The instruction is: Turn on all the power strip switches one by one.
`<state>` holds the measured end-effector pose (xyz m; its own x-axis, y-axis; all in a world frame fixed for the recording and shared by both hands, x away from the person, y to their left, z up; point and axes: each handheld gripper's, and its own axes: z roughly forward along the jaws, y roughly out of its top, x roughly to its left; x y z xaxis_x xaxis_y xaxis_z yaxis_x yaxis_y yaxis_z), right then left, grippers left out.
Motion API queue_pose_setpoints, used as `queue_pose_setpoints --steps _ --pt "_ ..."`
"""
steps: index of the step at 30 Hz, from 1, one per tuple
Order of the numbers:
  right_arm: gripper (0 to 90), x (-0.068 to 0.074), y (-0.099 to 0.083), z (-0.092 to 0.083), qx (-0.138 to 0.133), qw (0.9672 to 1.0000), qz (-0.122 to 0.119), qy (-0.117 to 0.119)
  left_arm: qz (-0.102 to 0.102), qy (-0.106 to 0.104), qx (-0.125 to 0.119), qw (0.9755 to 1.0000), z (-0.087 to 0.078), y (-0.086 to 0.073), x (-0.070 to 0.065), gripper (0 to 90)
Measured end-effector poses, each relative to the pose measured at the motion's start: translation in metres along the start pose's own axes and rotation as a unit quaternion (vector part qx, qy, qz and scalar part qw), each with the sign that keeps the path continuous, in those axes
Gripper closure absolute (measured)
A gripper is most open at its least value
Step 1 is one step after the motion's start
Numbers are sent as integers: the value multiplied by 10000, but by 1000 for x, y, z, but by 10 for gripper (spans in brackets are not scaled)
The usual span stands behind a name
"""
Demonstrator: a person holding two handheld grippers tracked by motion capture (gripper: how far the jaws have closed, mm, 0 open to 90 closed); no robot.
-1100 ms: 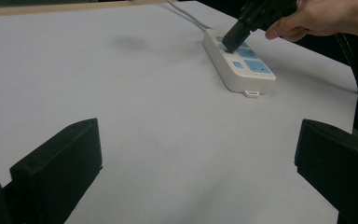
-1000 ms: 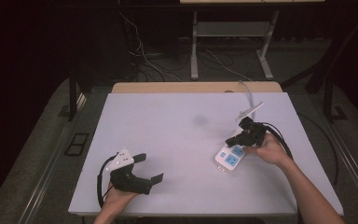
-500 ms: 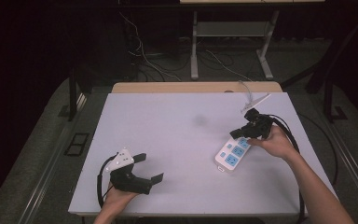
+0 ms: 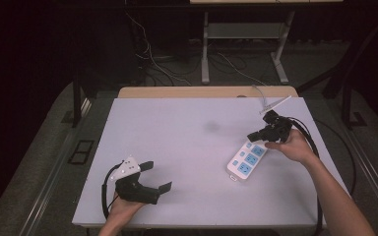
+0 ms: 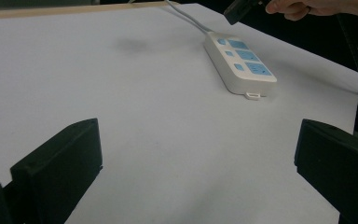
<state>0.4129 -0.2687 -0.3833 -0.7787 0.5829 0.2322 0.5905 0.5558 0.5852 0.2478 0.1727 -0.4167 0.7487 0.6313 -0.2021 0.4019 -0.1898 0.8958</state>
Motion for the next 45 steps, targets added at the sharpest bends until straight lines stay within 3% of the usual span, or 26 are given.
queue_pose_setpoints --steps 13,23,32,45 --pt "899 -10 -2 12 164 9998 107 11 11 0 -18 10000 -1 0 1 0" --pt "899 -11 -6 23 351 9992 116 -134 -11 10 -51 10000 -2 0 1 0" --pt "899 -12 -8 23 294 9993 199 -70 -7 13 -54 10000 -2 0 1 0" --pt "900 -10 -14 24 131 9996 184 -181 18 15 -43 10000 -1 0 1 0"
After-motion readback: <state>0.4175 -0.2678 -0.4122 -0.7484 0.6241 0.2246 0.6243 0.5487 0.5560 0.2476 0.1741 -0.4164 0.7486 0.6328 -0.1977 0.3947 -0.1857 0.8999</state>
